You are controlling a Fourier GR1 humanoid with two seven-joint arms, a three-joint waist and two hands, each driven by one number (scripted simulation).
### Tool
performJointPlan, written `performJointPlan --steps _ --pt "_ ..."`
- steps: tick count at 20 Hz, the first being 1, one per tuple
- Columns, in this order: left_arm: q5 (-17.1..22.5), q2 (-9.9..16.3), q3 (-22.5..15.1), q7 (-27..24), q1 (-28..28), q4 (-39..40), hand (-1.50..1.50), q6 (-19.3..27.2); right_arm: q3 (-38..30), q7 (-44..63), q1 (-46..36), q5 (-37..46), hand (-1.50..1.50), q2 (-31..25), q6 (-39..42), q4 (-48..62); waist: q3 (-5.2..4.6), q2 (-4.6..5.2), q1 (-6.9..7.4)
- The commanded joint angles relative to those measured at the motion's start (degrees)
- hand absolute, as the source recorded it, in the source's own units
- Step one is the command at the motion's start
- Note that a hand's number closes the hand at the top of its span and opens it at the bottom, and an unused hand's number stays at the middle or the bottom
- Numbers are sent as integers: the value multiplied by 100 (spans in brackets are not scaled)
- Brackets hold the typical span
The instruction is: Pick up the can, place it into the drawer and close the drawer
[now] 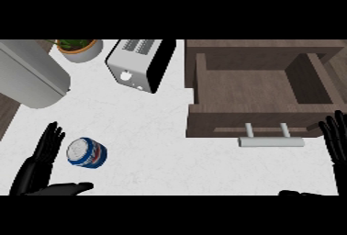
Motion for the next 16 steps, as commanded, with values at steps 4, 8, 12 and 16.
performJointPlan --steps 4,8,12,16 --pt "93 201 263 -423 -130 808 -150 -182 381 -365 521 185 -150 184 -139 -195 1 -2 -14" --pt "-91 166 181 -800 -121 1104 -150 -157 55 8 110 47 -150 110 16 -153 1 -1 -2" --pt "-69 216 303 -940 -713 1975 -150 -17 -112 -46 -292 74 -150 -72 17 270 0 4 -5" --pt "-247 117 245 -1511 -390 2330 -150 69 -234 273 -103 -207 -150 -84 81 -216 0 1 -7"
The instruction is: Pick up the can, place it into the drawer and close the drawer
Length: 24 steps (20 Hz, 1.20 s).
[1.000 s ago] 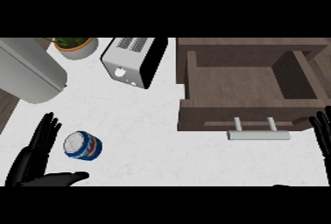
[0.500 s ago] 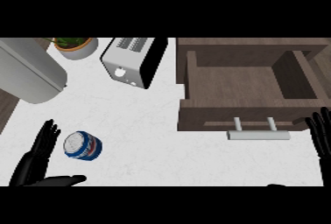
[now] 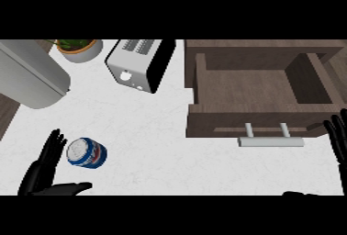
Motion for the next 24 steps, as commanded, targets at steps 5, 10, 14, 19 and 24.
performJointPlan --steps 5,10,14,19,24 --pt "66 170 37 -339 -303 608 -150 -54 -11 -143 344 -69 -150 197 34 -177 1 -2 -5" --pt "-36 -82 -130 -625 -194 764 -150 100 -470 430 8 -622 -150 -256 233 -436 1 -2 1" --pt "1 -39 -136 -454 -742 1034 -150 342 -127 222 134 -105 -150 -5 83 -334 1 -1 -5" --pt "-74 -49 -237 -587 -893 1514 -150 406 -75 143 254 -85 -150 122 104 -455 1 0 -11" --pt "-29 -128 -327 -602 -1080 1596 -150 468 345 -42 642 -21 -150 199 -46 -536 1 -1 -18"
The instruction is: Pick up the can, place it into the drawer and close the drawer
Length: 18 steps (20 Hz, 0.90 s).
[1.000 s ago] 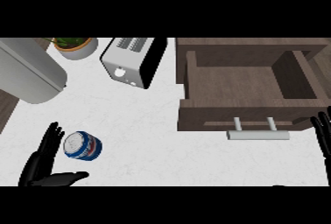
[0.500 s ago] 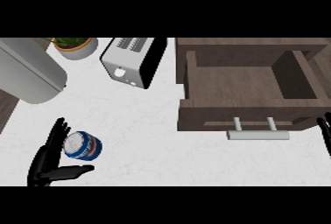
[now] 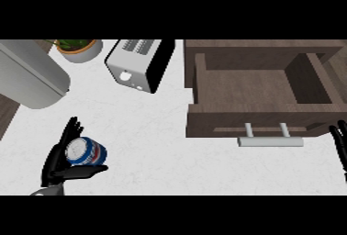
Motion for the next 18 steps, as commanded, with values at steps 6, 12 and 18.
performJointPlan --steps 6,12,18 --pt "-72 -80 -219 -391 -351 518 -150 62 78 163 -111 40 -150 77 -84 -76 -1 3 2" --pt "20 -192 -335 -153 -517 382 150 130 -447 -93 -235 -336 -150 -209 161 390 0 3 4" --pt "438 -263 -454 308 -132 -535 150 -317 -62 -208 108 -78 -150 76 -27 -5 1 -1 11"
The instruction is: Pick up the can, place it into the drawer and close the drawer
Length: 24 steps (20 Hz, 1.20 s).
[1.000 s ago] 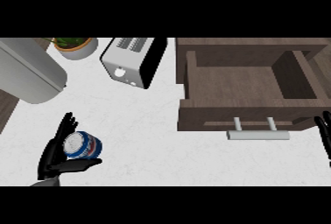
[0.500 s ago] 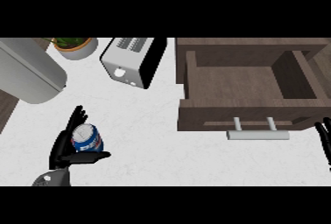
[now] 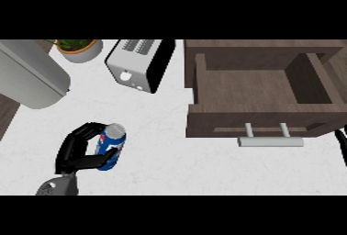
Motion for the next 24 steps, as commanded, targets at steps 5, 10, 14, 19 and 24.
performJointPlan --steps 5,10,14,19,24 --pt "174 -138 34 268 -410 -94 150 293 -179 30 380 -323 -150 -10 308 -375 -1 2 -26" --pt "401 68 480 353 -833 166 150 703 4 -74 -32 40 -150 73 -58 31 -1 6 -9" --pt "343 -410 20 487 -375 -912 150 943 -291 -334 264 -132 -150 56 285 77 2 -4 1" --pt "120 -478 -380 1350 -1044 -1122 150 1154 -144 121 -134 -60 -150 50 -71 -156 1 1 -1" --pt "-174 -586 -850 1979 -1003 -2176 150 1419 -424 164 224 -521 -150 -62 198 -390 3 -9 -13"
